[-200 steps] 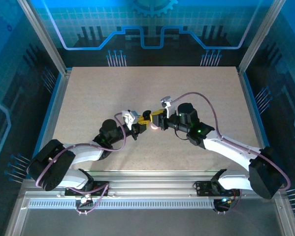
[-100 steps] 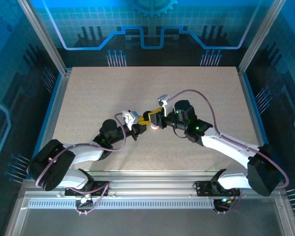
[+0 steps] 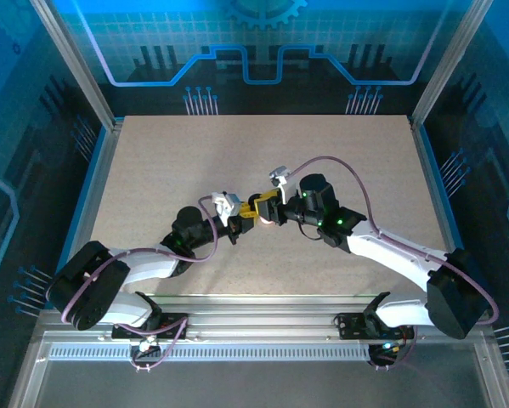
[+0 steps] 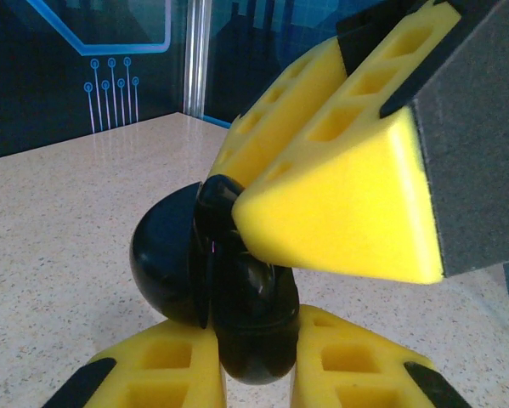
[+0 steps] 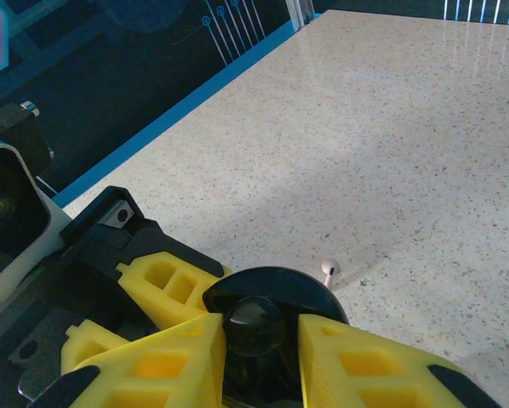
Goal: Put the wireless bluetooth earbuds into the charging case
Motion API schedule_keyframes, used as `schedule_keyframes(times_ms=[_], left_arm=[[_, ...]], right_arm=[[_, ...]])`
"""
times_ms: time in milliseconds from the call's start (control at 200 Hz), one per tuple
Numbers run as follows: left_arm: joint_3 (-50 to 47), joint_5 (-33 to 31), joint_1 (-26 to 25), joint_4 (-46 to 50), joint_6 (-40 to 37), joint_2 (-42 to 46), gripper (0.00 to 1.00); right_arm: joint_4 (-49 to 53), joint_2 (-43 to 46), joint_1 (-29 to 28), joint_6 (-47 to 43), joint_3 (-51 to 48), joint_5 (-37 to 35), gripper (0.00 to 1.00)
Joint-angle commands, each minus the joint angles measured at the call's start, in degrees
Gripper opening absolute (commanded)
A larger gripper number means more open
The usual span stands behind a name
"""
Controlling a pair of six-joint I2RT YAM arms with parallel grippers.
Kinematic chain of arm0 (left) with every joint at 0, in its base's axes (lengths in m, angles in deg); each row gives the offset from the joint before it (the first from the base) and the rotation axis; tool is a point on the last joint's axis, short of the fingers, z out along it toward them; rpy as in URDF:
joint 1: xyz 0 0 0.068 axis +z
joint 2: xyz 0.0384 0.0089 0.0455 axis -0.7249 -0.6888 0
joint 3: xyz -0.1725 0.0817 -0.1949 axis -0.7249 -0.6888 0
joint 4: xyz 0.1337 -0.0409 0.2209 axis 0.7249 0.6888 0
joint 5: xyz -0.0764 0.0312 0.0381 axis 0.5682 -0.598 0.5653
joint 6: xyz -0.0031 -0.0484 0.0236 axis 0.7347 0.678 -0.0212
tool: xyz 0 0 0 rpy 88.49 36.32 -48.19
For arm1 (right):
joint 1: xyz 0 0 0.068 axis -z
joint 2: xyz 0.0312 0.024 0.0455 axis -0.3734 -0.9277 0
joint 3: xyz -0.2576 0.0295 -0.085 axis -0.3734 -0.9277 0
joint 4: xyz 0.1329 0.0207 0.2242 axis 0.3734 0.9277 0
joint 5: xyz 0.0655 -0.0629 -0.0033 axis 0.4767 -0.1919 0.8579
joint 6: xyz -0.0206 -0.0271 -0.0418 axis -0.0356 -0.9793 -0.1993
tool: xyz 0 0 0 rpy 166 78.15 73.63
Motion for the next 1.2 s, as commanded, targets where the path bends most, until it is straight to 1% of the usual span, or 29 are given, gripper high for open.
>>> schedule_keyframes(times_ms=[0, 310, 415, 570, 956, 1196], left_arm=[[0.7, 0.8, -0.2, -3.5, 0.1, 1.5, 0.18], [0.8, 1.1, -0.3, -3.3, 0.2, 1.7, 0.18], [0.8, 1.2, -0.2, -3.2, 0.2, 1.8, 0.18], [1.0, 1.9, -0.2, -3.0, 0.3, 1.7, 0.18], [1.5, 4.6, -0.3, -3.1, 0.8, 2.0, 0.18], [1.8, 4.5, -0.2, -2.3, 0.9, 2.0, 0.18]], right_arm=[[4.1, 0.3, -0.5, -0.2, 1.0, 0.1, 0.29], [3.0, 2.3, 1.2, 2.6, -1.2, -1.8, 0.29], [2.1, 2.9, 1.7, 2.9, -1.9, -1.3, 0.30], [2.2, 2.9, 3.4, 2.3, -1.8, 3.1, 0.30], [5.1, 2.2, 6.7, -3.4, 0.5, 13.2, 0.30], [8.5, 1.3, 7.2, -5.3, 3.3, 14.7, 0.30]])
